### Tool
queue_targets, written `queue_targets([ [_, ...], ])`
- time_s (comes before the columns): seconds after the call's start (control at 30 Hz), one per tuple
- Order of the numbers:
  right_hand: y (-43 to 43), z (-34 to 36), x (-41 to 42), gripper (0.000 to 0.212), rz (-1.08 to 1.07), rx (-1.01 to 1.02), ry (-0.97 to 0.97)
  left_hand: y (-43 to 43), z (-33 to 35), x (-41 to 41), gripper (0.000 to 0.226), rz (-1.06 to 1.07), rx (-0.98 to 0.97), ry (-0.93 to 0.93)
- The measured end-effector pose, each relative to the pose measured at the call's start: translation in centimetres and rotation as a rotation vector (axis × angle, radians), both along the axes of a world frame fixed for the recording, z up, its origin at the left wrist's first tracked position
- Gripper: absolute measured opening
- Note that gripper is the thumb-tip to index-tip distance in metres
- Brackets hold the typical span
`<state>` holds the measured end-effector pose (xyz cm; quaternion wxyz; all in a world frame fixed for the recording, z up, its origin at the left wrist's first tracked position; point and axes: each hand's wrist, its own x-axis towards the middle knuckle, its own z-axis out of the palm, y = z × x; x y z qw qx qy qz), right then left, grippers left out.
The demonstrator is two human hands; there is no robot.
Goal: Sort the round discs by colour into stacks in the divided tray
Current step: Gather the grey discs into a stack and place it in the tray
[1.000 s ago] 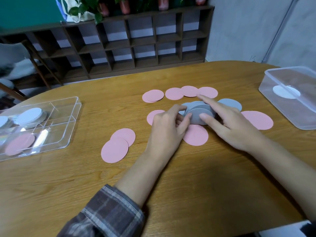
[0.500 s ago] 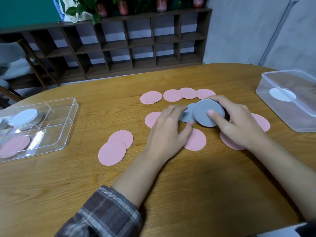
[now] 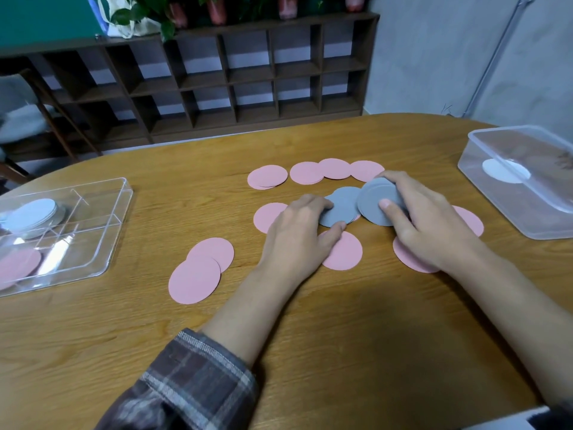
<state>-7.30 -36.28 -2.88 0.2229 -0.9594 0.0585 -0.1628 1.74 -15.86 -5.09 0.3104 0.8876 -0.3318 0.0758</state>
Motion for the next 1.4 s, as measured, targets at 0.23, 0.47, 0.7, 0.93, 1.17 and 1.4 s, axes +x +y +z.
queue_targets([
  [0.23, -0.1, 0.0, 0.0, 0.037, 0.020, 0.003, -0.022, 0.3, 0.3, -0.1, 0.023, 0.042, -0.119, -0.116],
  [0.47, -0.2, -0.1, 0.0, 0.033, 0.047, 0.068, -0.087, 0.5, 0.5, 0.2, 0.018, 0.070, -0.293, -0.243],
  [0.7, 0.1, 0.2, -0.1, 0.033, 0.055, 0.234, -0.130, 0.4, 1.1, -0.4, 0.007, 0.056, -0.378, -0.142],
  [0.93, 0.6, 0.2, 0.0, 0.029, 0.107, 0.371, -0.094, 0.1, 1.3, -1.4, 0.025, -0.027, -0.409, 0.013],
  [1.17, 1.3, 0.2, -0.1, 0.032, 0.140, 0.412, -0.025, -0.1, 1.1, -1.3, 0.031, 0.010, -0.381, 0.062],
  [1.4, 2.1, 0.1, -0.1, 0.052, 0.167, 0.217, 0.070, -0.5, 0.9, -1.4, 0.028, 0.044, -0.384, -0.006],
])
